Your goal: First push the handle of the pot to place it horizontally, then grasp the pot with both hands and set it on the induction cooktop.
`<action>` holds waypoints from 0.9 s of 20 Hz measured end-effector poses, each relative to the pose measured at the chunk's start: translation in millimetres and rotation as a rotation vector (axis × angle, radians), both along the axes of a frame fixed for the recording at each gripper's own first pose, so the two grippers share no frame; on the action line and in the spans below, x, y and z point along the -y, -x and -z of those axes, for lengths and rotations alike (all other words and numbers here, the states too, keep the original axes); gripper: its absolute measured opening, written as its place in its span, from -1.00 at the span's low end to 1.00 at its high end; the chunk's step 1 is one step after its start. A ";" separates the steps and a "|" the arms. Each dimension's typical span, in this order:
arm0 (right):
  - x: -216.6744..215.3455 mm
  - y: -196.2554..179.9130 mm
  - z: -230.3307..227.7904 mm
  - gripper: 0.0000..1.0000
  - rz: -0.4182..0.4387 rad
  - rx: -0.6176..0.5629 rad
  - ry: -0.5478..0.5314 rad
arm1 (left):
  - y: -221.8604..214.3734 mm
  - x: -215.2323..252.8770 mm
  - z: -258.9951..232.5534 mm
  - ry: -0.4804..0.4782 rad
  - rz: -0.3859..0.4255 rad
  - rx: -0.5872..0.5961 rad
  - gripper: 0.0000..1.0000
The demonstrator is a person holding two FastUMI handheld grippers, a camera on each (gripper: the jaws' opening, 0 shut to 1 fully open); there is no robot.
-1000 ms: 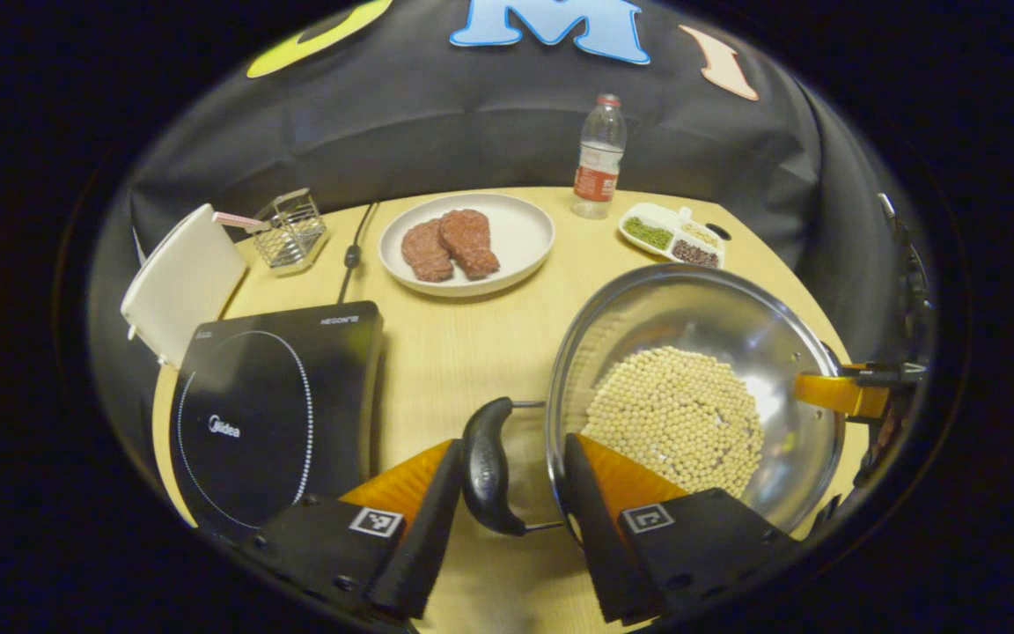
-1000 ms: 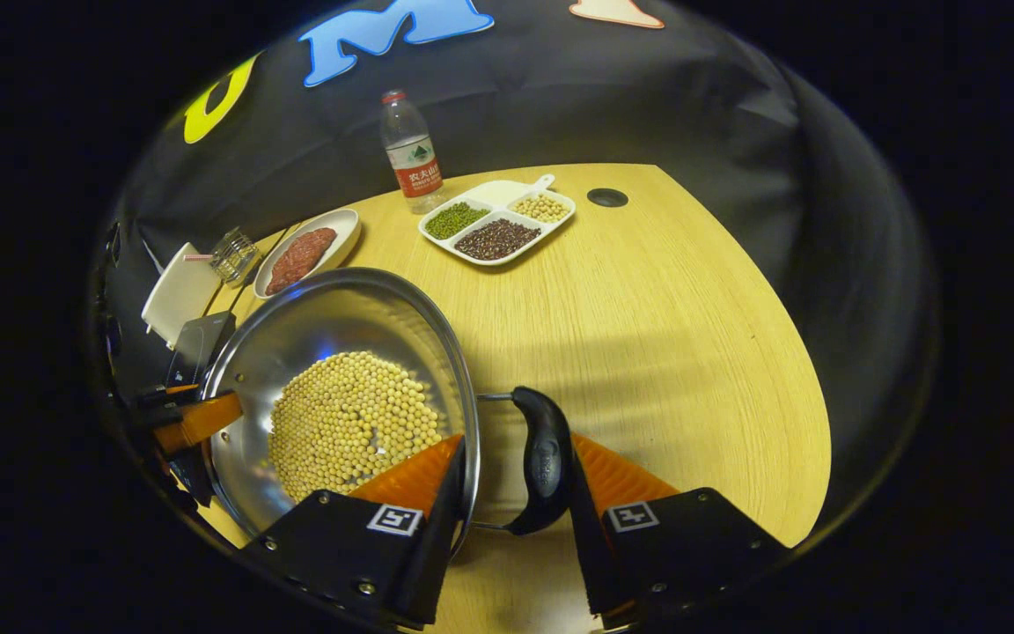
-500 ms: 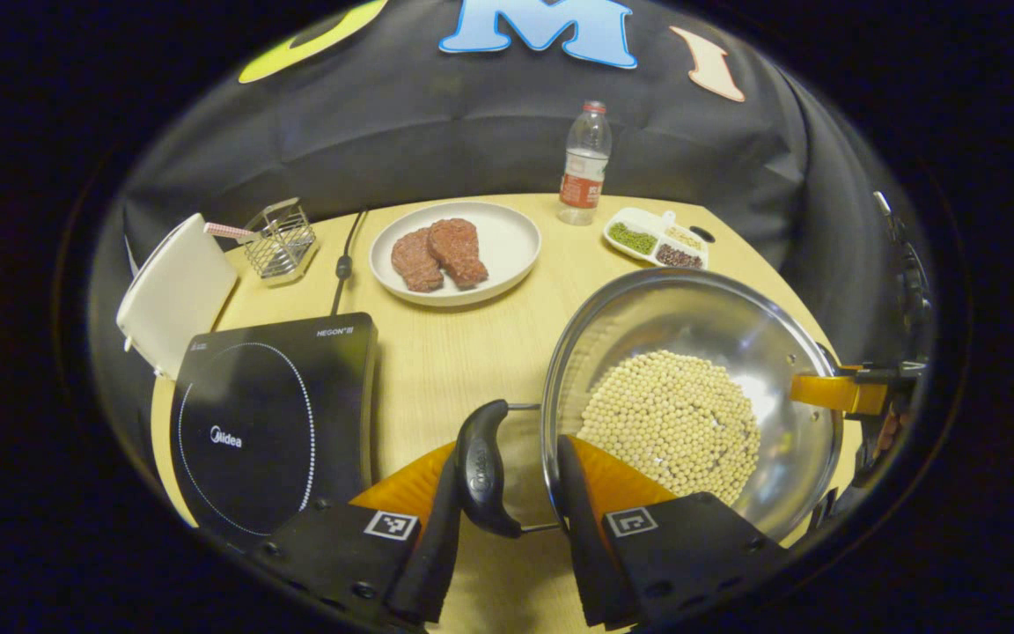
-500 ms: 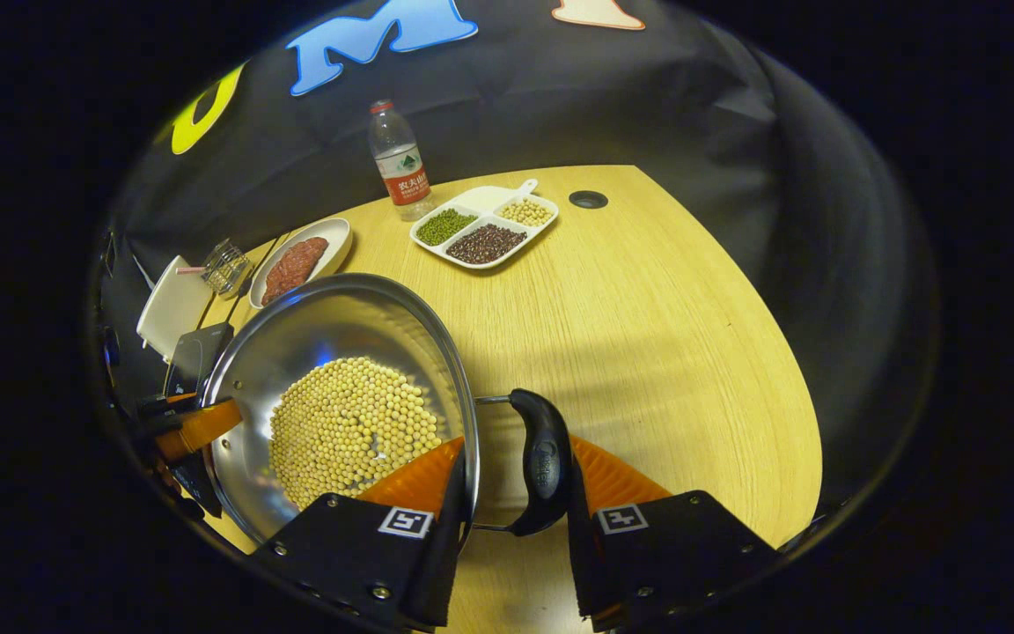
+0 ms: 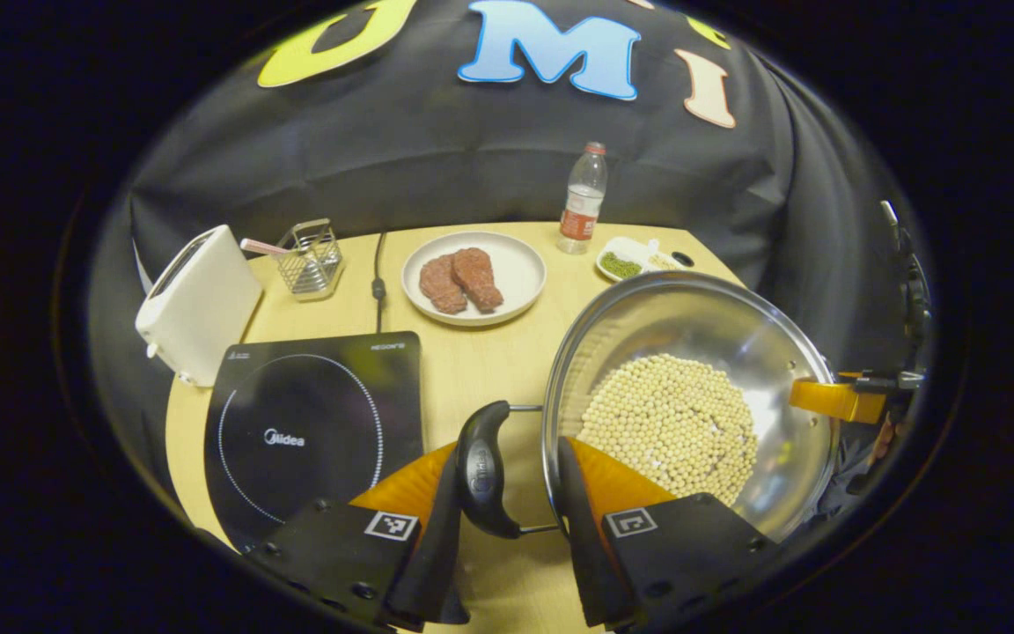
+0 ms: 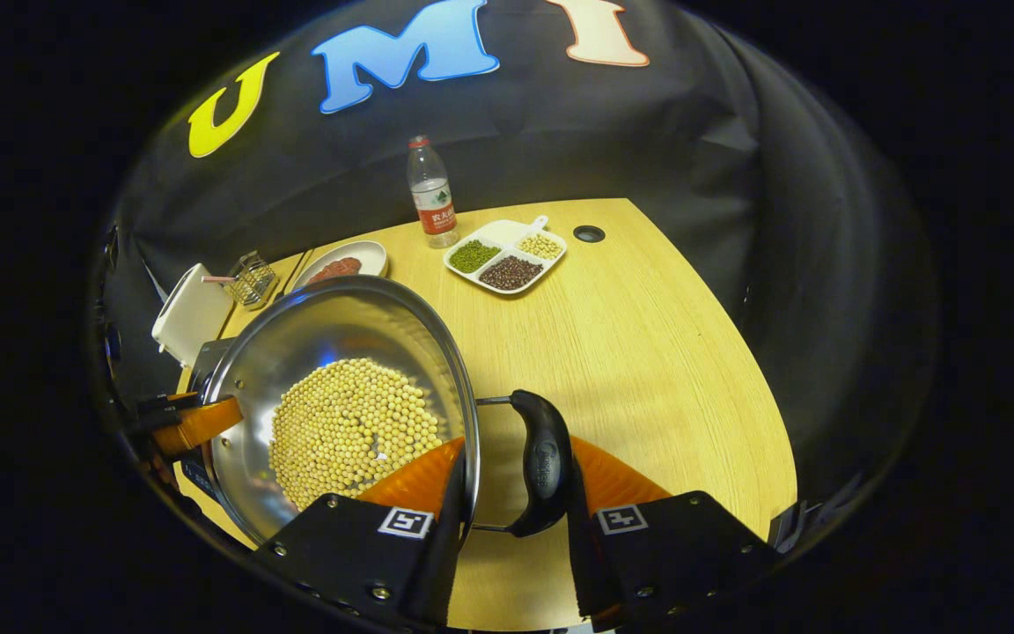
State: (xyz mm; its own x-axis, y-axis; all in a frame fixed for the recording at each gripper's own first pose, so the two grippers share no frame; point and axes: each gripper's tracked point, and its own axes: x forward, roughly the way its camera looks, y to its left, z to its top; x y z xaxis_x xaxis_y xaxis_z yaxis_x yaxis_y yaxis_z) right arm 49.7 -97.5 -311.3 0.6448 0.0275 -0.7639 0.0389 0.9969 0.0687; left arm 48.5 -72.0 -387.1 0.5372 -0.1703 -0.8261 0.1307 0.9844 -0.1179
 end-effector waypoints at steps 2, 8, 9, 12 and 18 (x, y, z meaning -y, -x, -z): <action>-11.4 7.7 -10.3 0.06 -0.005 0.004 0.000 | 4.7 -10.4 -10.2 -0.002 -0.004 0.008 0.19; -51.5 17.0 -27.4 0.06 -0.029 0.014 0.004 | 14.5 -47.3 -20.9 0.011 -0.025 0.000 0.26; -58.9 17.5 -29.5 0.06 -0.032 0.015 0.003 | 14.8 -53.9 -20.0 0.013 -0.030 -0.001 0.23; -82.1 16.3 -29.0 0.06 -0.044 0.012 -0.002 | 16.6 -77.7 -23.9 0.006 -0.042 0.004 0.19; -123.9 8.6 -27.2 0.06 -0.065 -0.001 -0.006 | 17.2 -121.4 -26.0 0.001 -0.060 0.001 0.19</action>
